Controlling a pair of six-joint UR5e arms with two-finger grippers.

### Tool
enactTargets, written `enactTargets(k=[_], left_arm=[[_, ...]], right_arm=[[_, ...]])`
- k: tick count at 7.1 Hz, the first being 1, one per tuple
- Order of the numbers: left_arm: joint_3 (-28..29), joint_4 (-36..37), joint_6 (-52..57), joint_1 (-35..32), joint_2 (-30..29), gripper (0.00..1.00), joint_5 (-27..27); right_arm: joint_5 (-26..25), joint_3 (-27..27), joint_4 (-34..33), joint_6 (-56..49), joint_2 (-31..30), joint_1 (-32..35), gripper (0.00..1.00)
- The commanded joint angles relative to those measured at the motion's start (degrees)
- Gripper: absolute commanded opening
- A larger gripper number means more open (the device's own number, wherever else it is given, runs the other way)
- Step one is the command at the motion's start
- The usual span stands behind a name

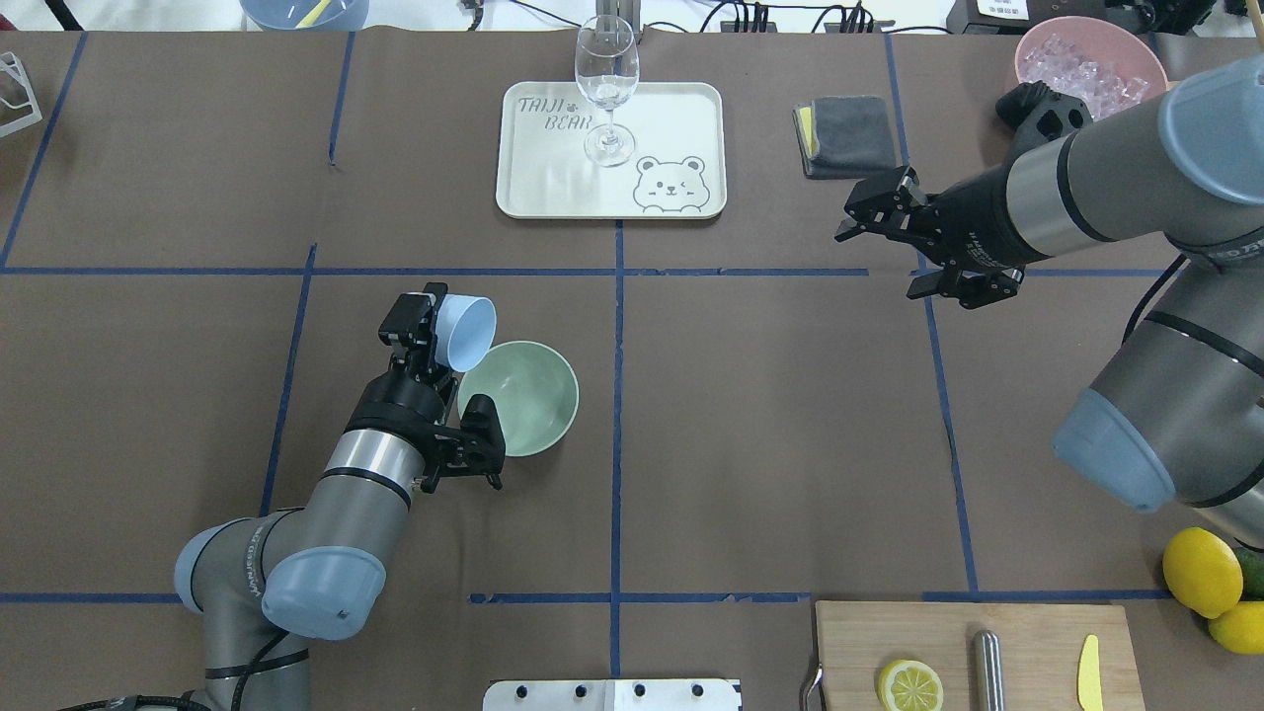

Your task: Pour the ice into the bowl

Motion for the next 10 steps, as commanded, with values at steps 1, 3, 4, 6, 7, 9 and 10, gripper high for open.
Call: enactTargets(k=[1, 3, 4, 6, 7, 9, 10], left_arm=[[0.4, 0.2, 10.1, 1.3, -0.1, 0.0, 3.5], [1.5, 0.2, 13.0, 4.7, -0.2, 0.0, 6.7], [1.4, 0.2, 15.8, 6.1, -0.7, 0.0, 8.5], [1.2, 0.2, 26.7, 6.6, -1.4, 0.0, 11.2], [1.6, 0.1, 29.6, 6.5, -1.2, 0.0, 12.2], [2.8, 0.1, 32.6, 6.4, -1.1, 0.0, 12.6], [2.4, 0.1, 33.2, 6.3, -1.1, 0.0, 12.5]], right_arm=[[-0.1, -0.1, 0.1, 0.0, -1.0, 0.2, 1.0], [0.1, -0.2, 0.3, 0.0, -1.5, 1.0, 1.0], [0.1, -0.2, 0.4, 0.0, -2.2, 1.1, 1.0], [0.0, -0.3, 0.5, 0.0, -3.4, 1.4, 1.0], [0.0, -0.3, 0.5, 0.0, -3.4, 1.5, 1.0], [-0.1, -1.4, 0.7, 0.0, -3.4, 1.6, 1.0], [0.0, -1.4, 0.8, 0.0, -3.3, 1.7, 1.0]])
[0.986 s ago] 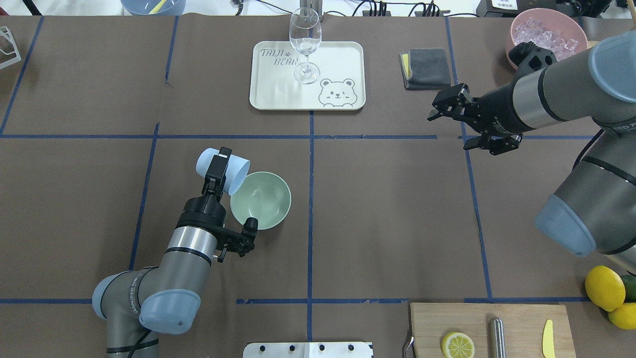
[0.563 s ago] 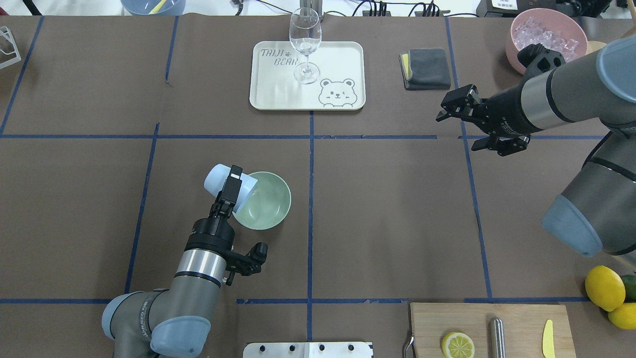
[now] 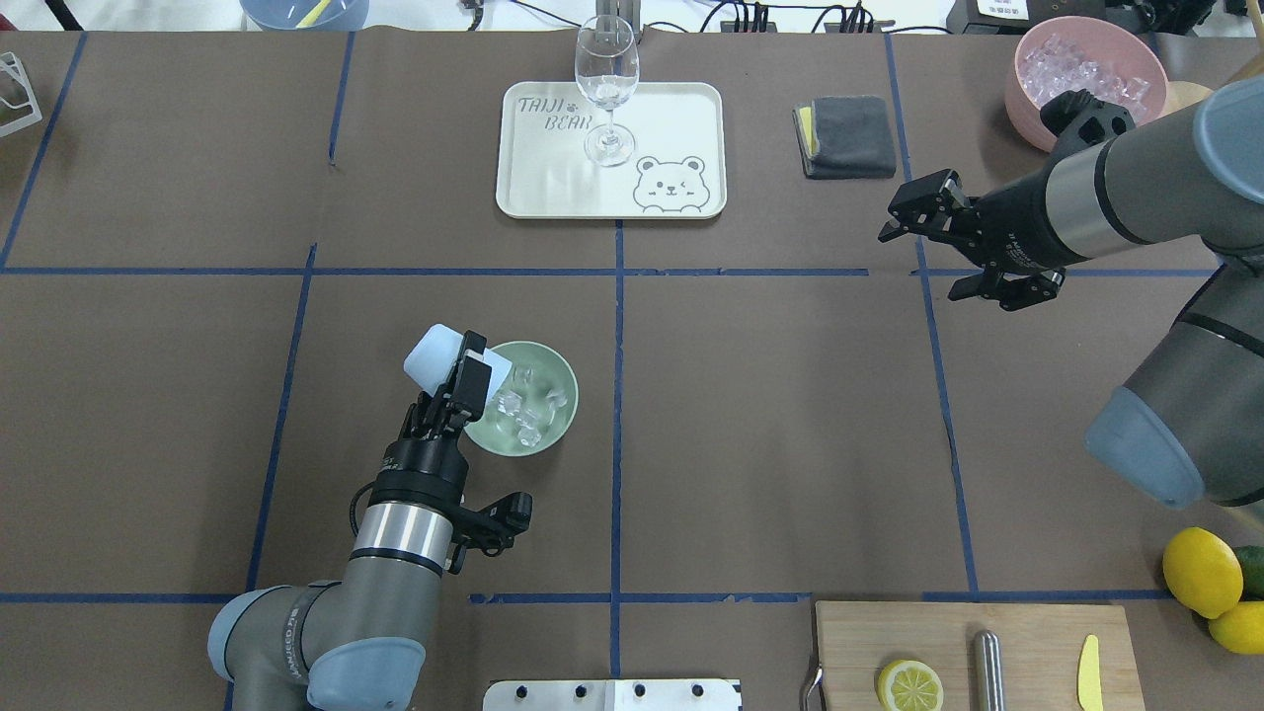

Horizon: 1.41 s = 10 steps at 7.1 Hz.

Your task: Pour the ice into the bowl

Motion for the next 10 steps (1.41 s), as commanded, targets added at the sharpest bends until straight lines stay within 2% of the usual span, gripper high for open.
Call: enactTargets(k=[1, 2, 5, 6, 8, 10], left_arm=[[-0.5, -0.5, 1.4, -0.4, 0.2, 0.0, 0.1], [-1.2, -1.4, 1.0, -0.6, 0.3, 0.0, 0.2], [-1.4, -12.2, -1.1, -1.3, 1.2, 0.0, 3.8], [-1.4, -12.9, -1.6, -1.3, 2.2, 0.0, 4.1], [-1.5, -13.5, -1.6, -1.5, 5.9, 0.0, 4.1], [-1.6, -19.8, -1.6, -1.6, 10.8, 0.0, 4.1]], right_arm=[[0.5, -0.2, 0.1, 0.0, 0.1, 0.2, 1.0], [0.9, -0.2, 0.2, -0.1, 0.0, 0.3, 1.0], [1.7, 0.1, 0.3, -1.0, 0.6, 0.4, 1.0], [1.8, 0.1, 0.2, -2.2, 0.6, 0.5, 1.0], [1.8, 0.0, 0.2, -3.1, 0.6, 0.7, 1.0], [1.9, 0.0, 0.2, -3.6, 0.6, 0.7, 1.0]])
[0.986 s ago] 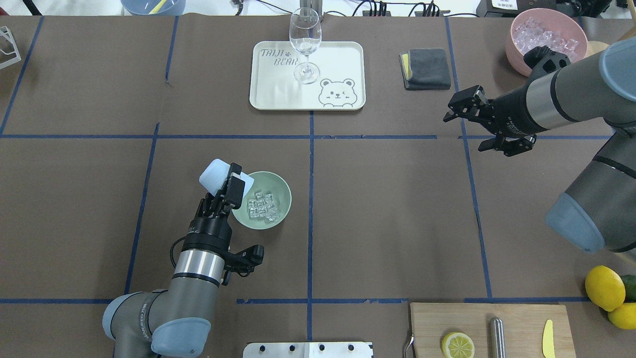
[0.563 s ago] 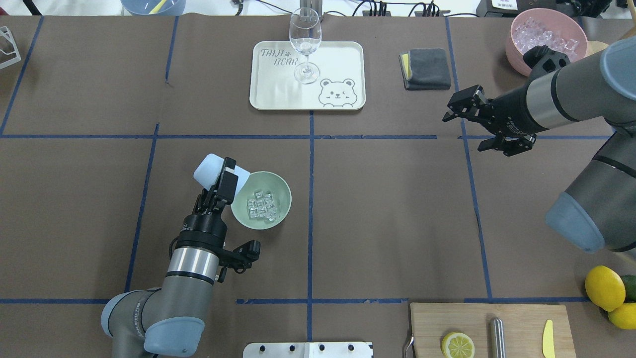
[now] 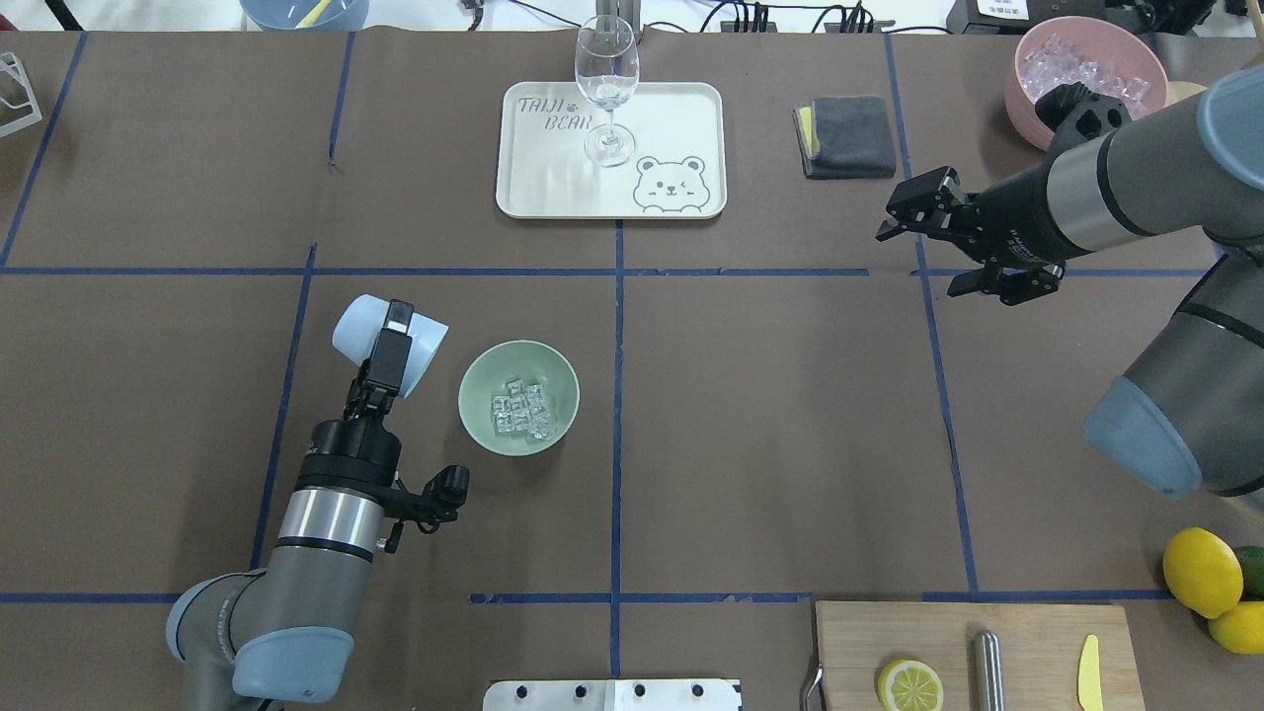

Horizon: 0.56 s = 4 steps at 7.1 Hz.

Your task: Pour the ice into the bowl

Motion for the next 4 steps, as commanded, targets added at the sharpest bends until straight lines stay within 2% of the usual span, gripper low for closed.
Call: enactTargets(k=[1, 4], left_arm=[[-0.1, -9.7, 0.0, -0.1, 3.2, 0.0, 0.1], [-0.3, -20.4, -0.1, -5.6, 2.7, 0.0, -0.6]], right_arm=[[0.1, 0.1, 0.1, -0.5, 0.0, 0.0, 1.0], [0.4, 0.2, 0.1, -0.5, -0.1, 0.0, 1.0]])
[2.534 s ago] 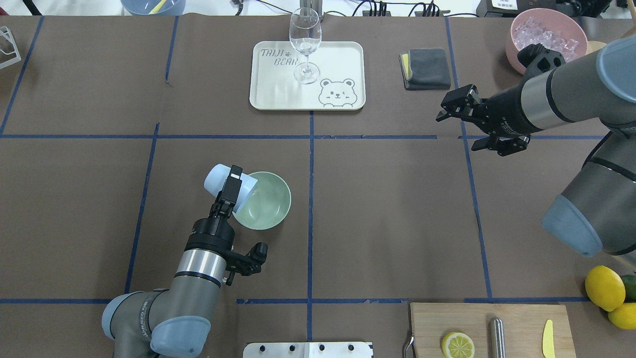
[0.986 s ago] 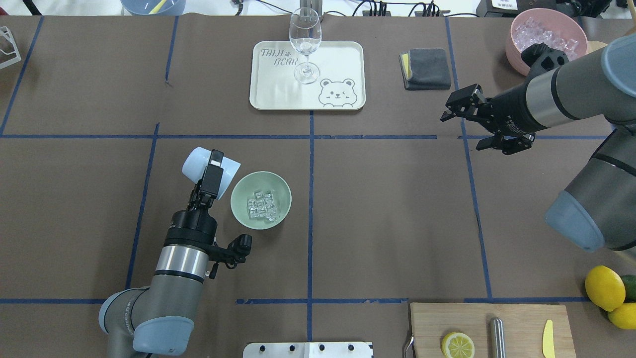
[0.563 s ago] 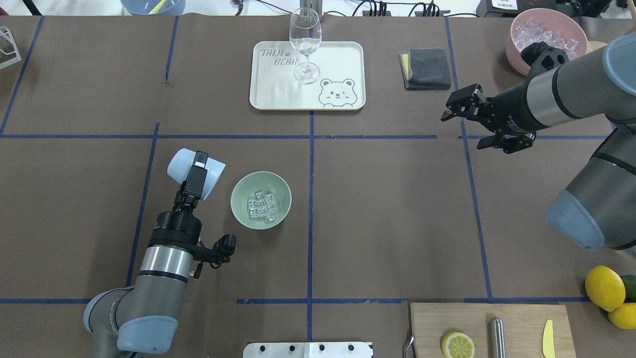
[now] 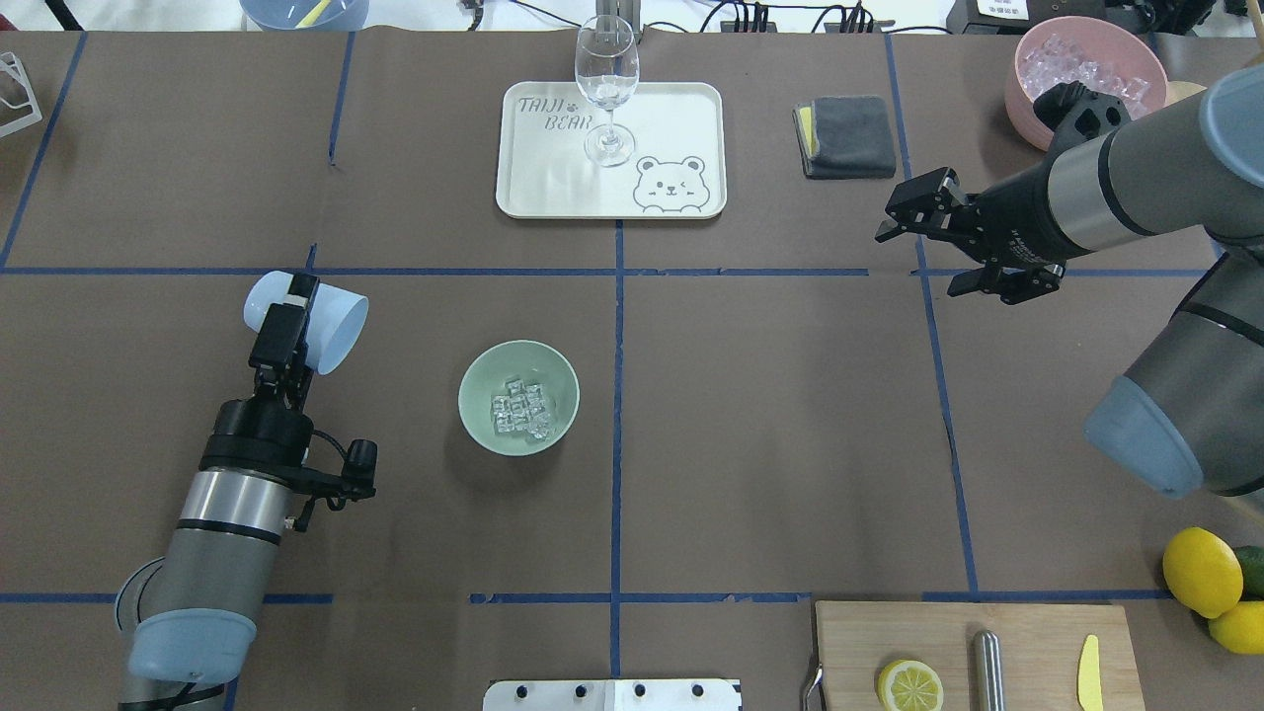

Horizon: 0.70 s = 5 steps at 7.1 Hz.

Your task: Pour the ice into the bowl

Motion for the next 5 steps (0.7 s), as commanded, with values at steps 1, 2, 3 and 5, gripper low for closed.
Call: enactTargets(k=[1, 2, 3, 5], left_arm=[[-0.1, -6.4, -0.1, -3.2, -0.1, 0.0, -0.3], [0.0, -10.2, -0.5, -4.3, 0.2, 0.0, -0.2], [0.0, -14.3, -1.3, -4.5, 0.3, 0.0, 0.1], [0.1, -17.1, -3.6, -4.8, -0.1, 0.0, 0.1]], right_arm=[[0.1, 0.0, 0.0, 0.0, -0.2, 0.0, 1.0], [0.1, 0.0, 0.0, 0.0, -0.2, 0.0, 1.0], [0.3, 0.0, 0.0, 0.0, -0.2, 0.0, 1.0], [0.4, 0.0, 0.0, -0.1, -0.1, 0.6, 1.0]])
